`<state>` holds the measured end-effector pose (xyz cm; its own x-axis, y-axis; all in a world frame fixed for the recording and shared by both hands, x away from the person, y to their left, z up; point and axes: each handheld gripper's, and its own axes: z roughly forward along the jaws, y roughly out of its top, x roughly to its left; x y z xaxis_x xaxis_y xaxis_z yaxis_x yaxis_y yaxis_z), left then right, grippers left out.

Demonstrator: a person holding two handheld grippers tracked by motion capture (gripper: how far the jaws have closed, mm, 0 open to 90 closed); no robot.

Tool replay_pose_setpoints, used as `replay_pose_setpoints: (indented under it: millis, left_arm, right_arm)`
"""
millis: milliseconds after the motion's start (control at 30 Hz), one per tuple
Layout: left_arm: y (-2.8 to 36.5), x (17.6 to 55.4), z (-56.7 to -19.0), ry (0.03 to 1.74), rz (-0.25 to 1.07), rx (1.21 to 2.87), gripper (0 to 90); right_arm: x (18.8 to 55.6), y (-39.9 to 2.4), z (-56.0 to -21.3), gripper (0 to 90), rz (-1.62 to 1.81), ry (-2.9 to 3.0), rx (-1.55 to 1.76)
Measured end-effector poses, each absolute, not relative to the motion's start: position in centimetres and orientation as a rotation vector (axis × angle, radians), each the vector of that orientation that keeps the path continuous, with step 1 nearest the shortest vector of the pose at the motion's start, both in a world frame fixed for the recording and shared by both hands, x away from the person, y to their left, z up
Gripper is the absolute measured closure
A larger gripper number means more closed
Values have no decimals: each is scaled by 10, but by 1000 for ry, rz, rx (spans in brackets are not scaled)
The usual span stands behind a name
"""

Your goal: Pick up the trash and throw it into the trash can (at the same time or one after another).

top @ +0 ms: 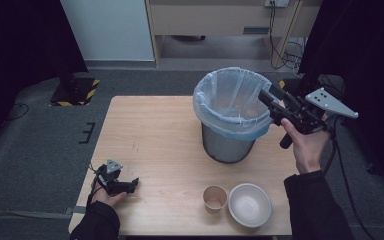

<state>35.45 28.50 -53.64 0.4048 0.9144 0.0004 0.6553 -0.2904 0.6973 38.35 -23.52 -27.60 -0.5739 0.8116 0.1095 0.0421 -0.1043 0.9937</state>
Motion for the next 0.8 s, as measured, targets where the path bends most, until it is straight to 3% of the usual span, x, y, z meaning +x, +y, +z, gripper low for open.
replay_pose_setpoints:
  millis: [333,800]
  left_arm:
    - [285,355,-536,1331,541,2046,0]
    - [285,355,-536,1331,541,2046,0]
  right_arm:
    - [350,-239,-311,487,1720,1718,936]
    - [333,-247,-373,490,1659,1871,1000]
